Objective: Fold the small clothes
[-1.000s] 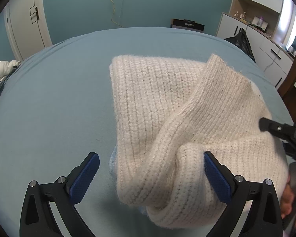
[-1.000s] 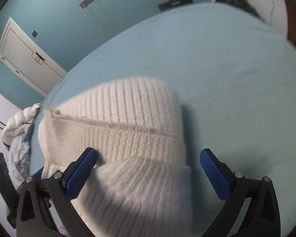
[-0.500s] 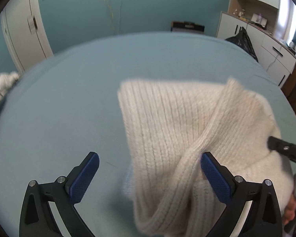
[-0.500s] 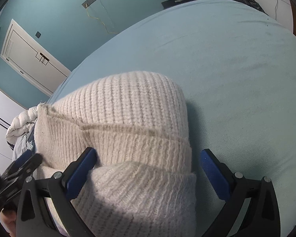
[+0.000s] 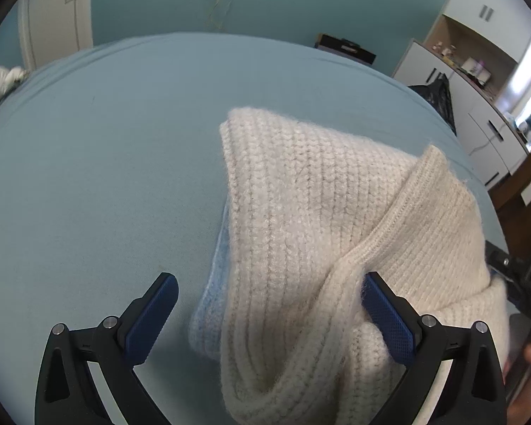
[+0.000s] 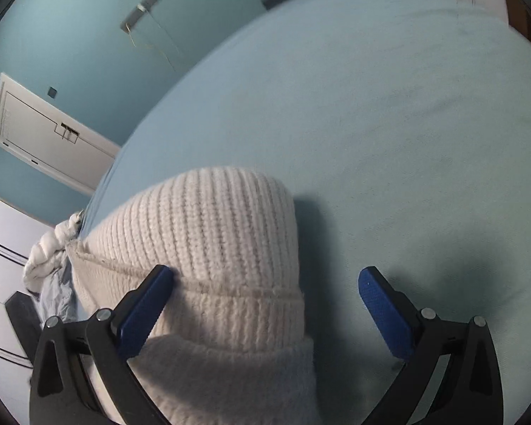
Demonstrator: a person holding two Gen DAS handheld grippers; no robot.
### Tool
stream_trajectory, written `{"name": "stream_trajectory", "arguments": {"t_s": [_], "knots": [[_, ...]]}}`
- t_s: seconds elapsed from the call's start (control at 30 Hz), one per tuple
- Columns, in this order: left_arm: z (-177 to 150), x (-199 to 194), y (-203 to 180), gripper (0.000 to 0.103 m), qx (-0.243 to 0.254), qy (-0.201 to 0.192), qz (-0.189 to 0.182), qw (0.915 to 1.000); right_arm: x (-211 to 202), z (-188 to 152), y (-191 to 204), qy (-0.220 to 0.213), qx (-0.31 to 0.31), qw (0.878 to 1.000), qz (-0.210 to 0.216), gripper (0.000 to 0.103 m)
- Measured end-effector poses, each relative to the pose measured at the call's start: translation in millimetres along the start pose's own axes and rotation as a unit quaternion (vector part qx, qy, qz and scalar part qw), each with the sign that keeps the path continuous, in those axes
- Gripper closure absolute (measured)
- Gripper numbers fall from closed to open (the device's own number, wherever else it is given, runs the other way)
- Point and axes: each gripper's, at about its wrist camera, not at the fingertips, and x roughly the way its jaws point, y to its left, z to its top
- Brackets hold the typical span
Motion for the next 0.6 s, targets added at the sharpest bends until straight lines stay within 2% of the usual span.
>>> {"name": "stream_trajectory", "arguments": {"t_s": [0.07, 0.13, 0.27, 0.3, 0.4, 0.47, 0.53, 0.6], "knots": [[0, -6, 0, 0.0, 0.001, 0.006, 0.009, 0.9999, -8, 2, 14, -0.011, -0.037, 0.998, -0.04, 0.001], [-3, -17, -5, 0.0, 0.022, -0.004, 0.028, 0.9994, -17, 5, 18, -0.012, -0.049, 0.997, -0.052, 0.001], [-7, -38, -21, 0.0, 0.065, -0.022, 0.06, 0.9959, -45, 4, 9, -0.031, -0.025, 0.999, -0.027, 0.001], [-7, -45, -22, 0.0, 0.069, -0.024, 0.059, 0.9956, -44, 6, 16, -0.032, -0.019, 0.999, -0.025, 0.001], [-16, -69, -22, 0.0, 0.08, -0.032, 0.058, 0.9946, -58, 3, 3, -0.029, -0.001, 0.999, -0.018, 0.001], [-19, -79, -24, 0.0, 0.092, -0.038, 0.073, 0.9924, -68, 1, -7, -0.02, 0.009, 1.0, -0.008, 0.001], [-25, -93, -27, 0.0, 0.107, -0.053, 0.096, 0.9882, -67, -1, 3, -0.005, 0.012, 1.0, 0.0, 0.001], [-31, -102, -30, 0.0, 0.129, -0.055, 0.095, 0.9856, -69, -11, 5, 0.012, 0.008, 1.0, 0.007, 0.001]]}}
